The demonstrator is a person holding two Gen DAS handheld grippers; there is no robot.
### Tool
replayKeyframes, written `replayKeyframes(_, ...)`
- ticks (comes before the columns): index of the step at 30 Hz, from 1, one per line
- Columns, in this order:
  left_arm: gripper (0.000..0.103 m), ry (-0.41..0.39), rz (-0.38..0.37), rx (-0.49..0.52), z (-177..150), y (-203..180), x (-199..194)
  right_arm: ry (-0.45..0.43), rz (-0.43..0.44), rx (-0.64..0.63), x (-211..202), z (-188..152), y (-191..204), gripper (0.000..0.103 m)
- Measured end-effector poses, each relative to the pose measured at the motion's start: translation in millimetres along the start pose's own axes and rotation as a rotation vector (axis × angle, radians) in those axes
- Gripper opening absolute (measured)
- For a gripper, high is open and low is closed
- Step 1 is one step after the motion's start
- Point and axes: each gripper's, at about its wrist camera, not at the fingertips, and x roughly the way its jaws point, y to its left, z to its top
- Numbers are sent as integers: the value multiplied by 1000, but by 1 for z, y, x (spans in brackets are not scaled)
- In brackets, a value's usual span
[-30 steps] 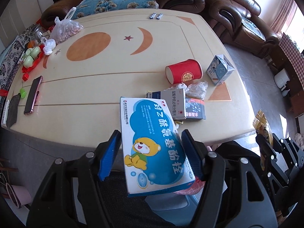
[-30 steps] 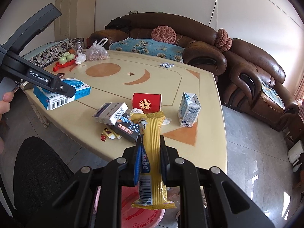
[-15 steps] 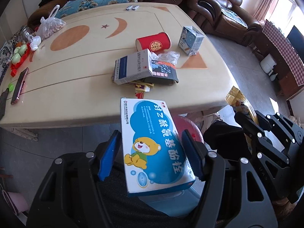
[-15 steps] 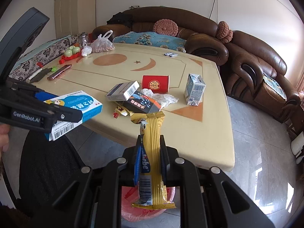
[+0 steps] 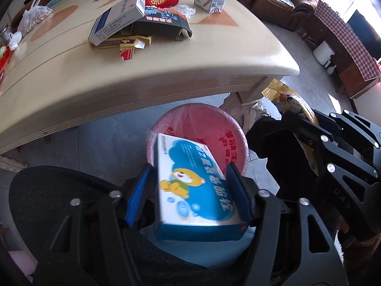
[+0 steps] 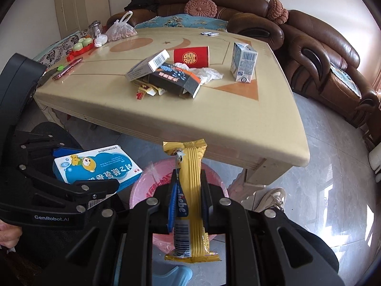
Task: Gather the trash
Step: 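Open the left tool over the bin while the right tool releases the snack bar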
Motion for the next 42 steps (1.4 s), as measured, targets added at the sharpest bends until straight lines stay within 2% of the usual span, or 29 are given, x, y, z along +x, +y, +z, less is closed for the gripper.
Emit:
replayKeyframes(2, 43, 43, -35, -4, 0, 1, 16, 28, 4, 16, 14, -6, -2, 17)
replayKeyframes(6, 42, 88, -40, 3, 11, 4, 69, 94, -4, 16, 60, -19, -4, 17)
replayKeyframes(8, 42, 135, -8, -25, 16, 11, 106, 163, 17, 30, 96, -28, -5, 17)
replayKeyframes(10, 42, 217, -1, -72, 13, 23, 140, 219, 41, 58, 131, -38, -7, 17)
replayKeyframes(13, 42, 287, 65, -67, 4, 31, 170, 316, 50, 66, 173, -50, -9, 17)
replayKeyframes(15, 42, 321, 51, -82, 1, 33, 181, 363, 57, 74, 191, -58, -11, 17)
replayKeyframes(19, 42, 326, 64, -78, 2, 29, 188, 434, 120, 137, 211, -73, -16, 17)
replayKeyframes(22, 44, 331, 65, -74, 4, 26, 191, 427, 86, 115, 210, -71, -11, 21)
replayKeyframes(23, 48, 330, 71, -76, 4, 26, 193, 422, 82, 112, 209, -71, -11, 30)
replayKeyframes(24, 54, 327, 86, -78, 5, 27, 193, 419, 78, 113, 208, -70, -11, 35)
replayKeyframes(26, 55, 321, 92, -86, 5, 29, 192, 419, 73, 120, 207, -71, -12, 40)
replayKeyframes(28, 64, 318, 102, -94, 6, 31, 190, 424, 72, 130, 207, -70, -14, 40)
replayKeyframes(33, 67, 306, 112, -87, 7, 32, 188, 426, 69, 125, 210, -69, -15, 40)
replayKeyframes(35, 72, 306, 97, -91, 8, 32, 188, 427, 76, 121, 210, -69, -14, 40)
replayKeyframes(42, 73, 293, 109, -67, 7, 28, 184, 427, 75, 92, 209, -68, -8, 40)
